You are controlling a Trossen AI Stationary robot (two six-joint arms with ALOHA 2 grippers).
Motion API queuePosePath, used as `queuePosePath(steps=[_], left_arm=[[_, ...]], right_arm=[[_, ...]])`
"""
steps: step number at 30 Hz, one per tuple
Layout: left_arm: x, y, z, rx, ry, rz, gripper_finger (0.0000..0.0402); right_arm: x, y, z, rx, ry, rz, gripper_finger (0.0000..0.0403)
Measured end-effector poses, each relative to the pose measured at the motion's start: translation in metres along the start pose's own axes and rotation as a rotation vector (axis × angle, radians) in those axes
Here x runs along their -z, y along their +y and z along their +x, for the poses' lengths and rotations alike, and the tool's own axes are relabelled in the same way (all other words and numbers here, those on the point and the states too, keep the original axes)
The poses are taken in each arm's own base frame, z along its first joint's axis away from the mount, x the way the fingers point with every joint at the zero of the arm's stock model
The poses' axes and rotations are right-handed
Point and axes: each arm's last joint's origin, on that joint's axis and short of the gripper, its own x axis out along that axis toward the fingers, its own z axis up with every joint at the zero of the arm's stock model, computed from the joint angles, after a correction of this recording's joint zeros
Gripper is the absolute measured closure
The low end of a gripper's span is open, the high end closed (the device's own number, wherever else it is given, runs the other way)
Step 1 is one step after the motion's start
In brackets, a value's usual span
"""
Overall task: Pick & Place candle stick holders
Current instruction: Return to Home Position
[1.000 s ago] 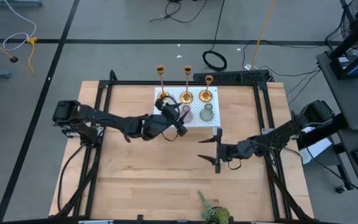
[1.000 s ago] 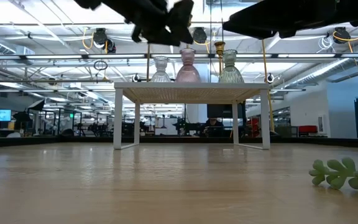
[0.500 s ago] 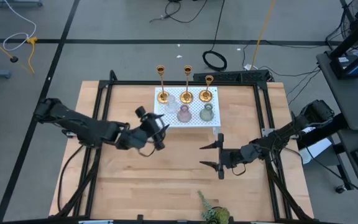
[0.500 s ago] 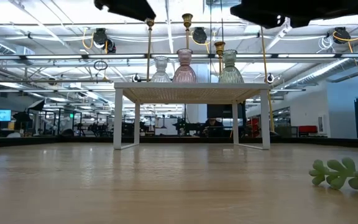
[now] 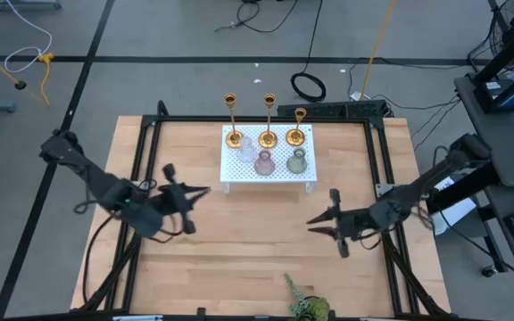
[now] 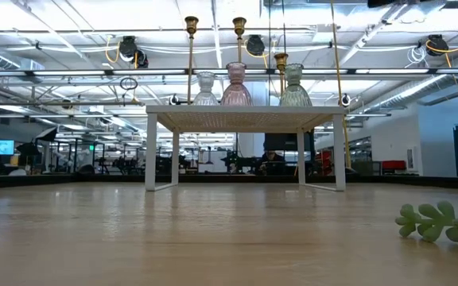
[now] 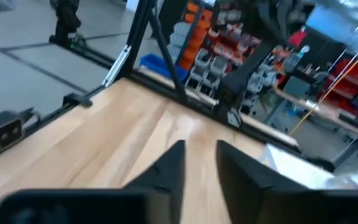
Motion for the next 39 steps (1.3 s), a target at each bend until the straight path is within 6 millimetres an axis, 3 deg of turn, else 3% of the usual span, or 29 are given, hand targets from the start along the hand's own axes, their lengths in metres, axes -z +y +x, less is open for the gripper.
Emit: queuePosePath(steps=[2, 4, 7, 10, 15, 19, 26, 31, 39], left_arm=[[0.002, 0.007, -0.012, -0.044, -0.015, 0.021, 0.0393], [0.006, 0.015, -0.023, -0.068, -0.014, 0.03, 0.0389], [0.018, 0.025, -0.031, -0.071, -0.015, -0.033, 0.0382], [0.044, 0.024, -0.03, -0.055, -0.005, -0.047, 0.0392], [0.1, 0.01, -0.015, -0.017, -0.012, -0.043, 0.0389], [0.128, 0.003, -0.008, 0.072, -0.062, -0.04, 0.0384], [0.139, 0.019, -0.006, 0.128, -0.218, -0.014, 0.0391], [0.147, 0.032, 0.0, 0.211, -0.386, -0.003, 0.039], [0.171, 0.047, 0.006, 0.142, -0.397, -0.069, 0.0385]], right_arm=[[0.0, -0.006, -0.011, -0.012, 0.035, 0.004, 0.0357], [0.002, -0.01, -0.021, -0.026, 0.081, 0.011, 0.039], [0.004, -0.014, -0.031, -0.03, 0.113, 0.078, 0.0393], [0.007, -0.016, -0.036, -0.03, 0.122, 0.105, 0.04], [0.029, -0.01, -0.041, -0.121, 0.124, 0.054, 0.0402], [0.04, -0.012, -0.049, -0.196, 0.051, 0.092, 0.0402], [0.058, -0.03, -0.066, -0.119, -0.029, 0.134, 0.0402], [0.082, -0.036, -0.071, -0.066, -0.014, 0.206, 0.0403], [0.107, -0.04, -0.076, 0.018, 0.033, 0.234, 0.0403]])
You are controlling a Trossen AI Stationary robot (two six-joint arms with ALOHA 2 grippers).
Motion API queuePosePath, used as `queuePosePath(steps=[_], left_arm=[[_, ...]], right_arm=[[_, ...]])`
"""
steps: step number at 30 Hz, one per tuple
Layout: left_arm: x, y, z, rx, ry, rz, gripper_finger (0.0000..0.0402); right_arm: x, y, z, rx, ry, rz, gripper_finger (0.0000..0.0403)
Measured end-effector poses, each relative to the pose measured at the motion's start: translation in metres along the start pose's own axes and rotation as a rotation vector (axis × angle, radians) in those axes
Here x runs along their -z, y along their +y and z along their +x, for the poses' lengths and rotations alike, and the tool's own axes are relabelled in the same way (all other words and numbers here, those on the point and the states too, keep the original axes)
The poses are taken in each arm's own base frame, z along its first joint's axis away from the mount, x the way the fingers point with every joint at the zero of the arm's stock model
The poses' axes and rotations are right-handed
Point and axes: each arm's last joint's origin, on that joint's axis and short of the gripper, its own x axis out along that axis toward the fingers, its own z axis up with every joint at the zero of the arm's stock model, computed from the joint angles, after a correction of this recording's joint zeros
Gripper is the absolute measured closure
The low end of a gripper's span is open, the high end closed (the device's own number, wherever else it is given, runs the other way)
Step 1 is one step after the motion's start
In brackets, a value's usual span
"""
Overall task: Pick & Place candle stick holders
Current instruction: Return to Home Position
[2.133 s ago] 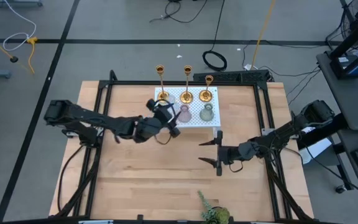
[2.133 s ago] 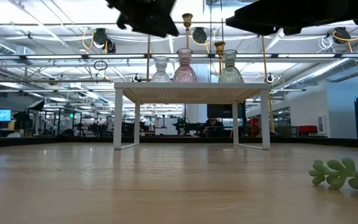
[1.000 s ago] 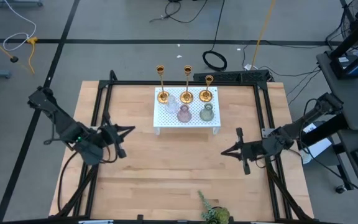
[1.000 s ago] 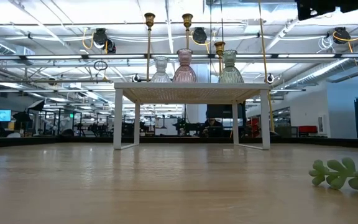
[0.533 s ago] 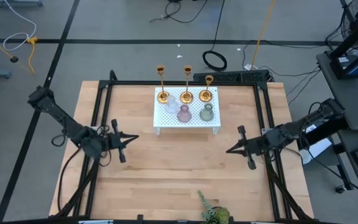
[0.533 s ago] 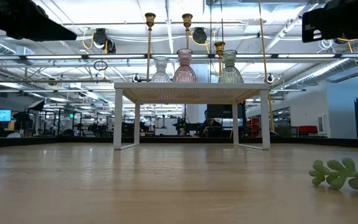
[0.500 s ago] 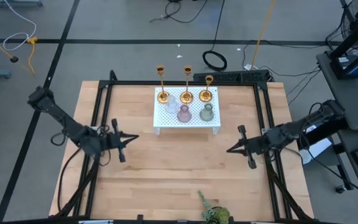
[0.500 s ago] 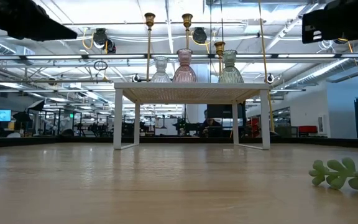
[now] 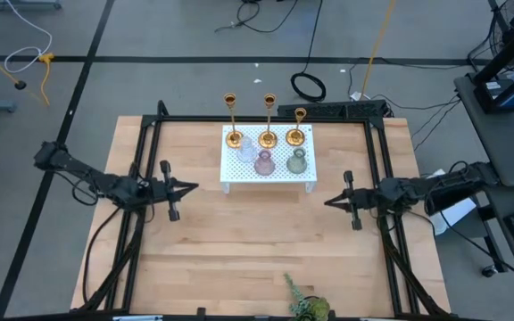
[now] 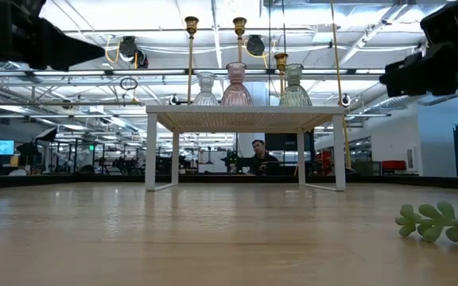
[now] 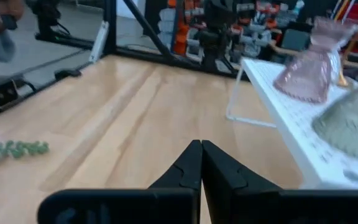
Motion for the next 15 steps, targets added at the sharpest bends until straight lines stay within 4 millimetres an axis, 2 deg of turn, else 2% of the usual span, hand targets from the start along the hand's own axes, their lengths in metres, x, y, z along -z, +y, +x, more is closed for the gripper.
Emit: queuePosePath(steps=[6, 9, 15], left_arm=[[0.02, 0.005, -0.003, -0.048, 0.007, -0.033, 0.0398], [0.03, 0.004, -0.004, -0.053, 0.04, -0.068, 0.0391], [0.031, 0.004, -0.004, -0.05, 0.05, -0.085, 0.0387]], right_arm=[[0.012, -0.003, -0.002, 0.036, 0.027, 0.031, 0.0403], [0.012, -0.005, -0.003, 0.05, 0.008, 0.041, 0.0403], [0.011, -0.006, -0.003, 0.065, 0.0, 0.067, 0.0403]])
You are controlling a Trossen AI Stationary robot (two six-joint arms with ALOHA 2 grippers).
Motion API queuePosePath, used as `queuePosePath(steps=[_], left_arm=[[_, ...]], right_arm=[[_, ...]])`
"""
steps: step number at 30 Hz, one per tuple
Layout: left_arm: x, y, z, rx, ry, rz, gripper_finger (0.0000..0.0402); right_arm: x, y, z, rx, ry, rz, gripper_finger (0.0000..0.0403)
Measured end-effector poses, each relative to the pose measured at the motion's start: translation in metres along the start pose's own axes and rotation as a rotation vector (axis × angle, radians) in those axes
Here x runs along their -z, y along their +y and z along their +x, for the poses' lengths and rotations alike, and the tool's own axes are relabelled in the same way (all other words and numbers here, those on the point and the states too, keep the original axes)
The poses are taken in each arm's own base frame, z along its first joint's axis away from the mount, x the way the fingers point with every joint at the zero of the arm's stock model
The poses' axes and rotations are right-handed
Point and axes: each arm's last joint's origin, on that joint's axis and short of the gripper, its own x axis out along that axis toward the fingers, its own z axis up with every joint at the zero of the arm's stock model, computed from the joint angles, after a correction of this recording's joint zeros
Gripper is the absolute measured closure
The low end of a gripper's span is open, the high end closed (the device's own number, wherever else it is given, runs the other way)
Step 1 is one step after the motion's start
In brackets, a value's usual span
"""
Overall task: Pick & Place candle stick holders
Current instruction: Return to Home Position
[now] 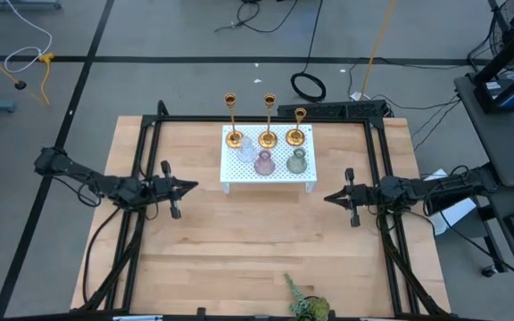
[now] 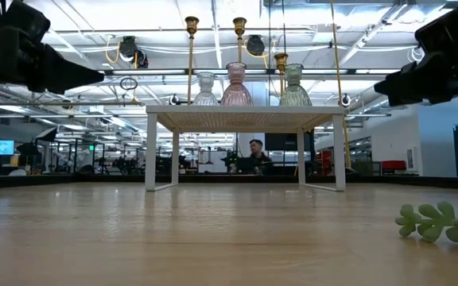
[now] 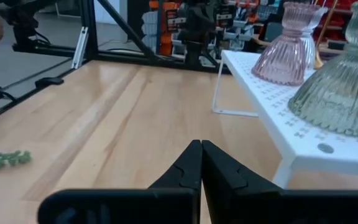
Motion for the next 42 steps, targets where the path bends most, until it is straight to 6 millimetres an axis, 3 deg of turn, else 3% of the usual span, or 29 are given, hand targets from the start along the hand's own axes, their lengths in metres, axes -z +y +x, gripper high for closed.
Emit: queuePosePath(steps=[5, 14, 42], left_arm=[[0.0002, -0.0001, 0.0, 0.0, 0.002, -0.023, 0.0397], [0.0003, -0.0001, 0.0, 0.0, 0.003, -0.032, 0.0361], [-0.0001, 0.0, 0.0, -0.001, 0.002, -0.031, 0.036]], right_arm=[[0.0, -0.0002, 0.0, 0.003, -0.001, -0.003, 0.0403], [0.0002, -0.001, 0.0, 0.033, 0.003, 0.0, 0.0403], [0.0003, -0.0009, 0.0, 0.031, 0.003, -0.001, 0.0403]])
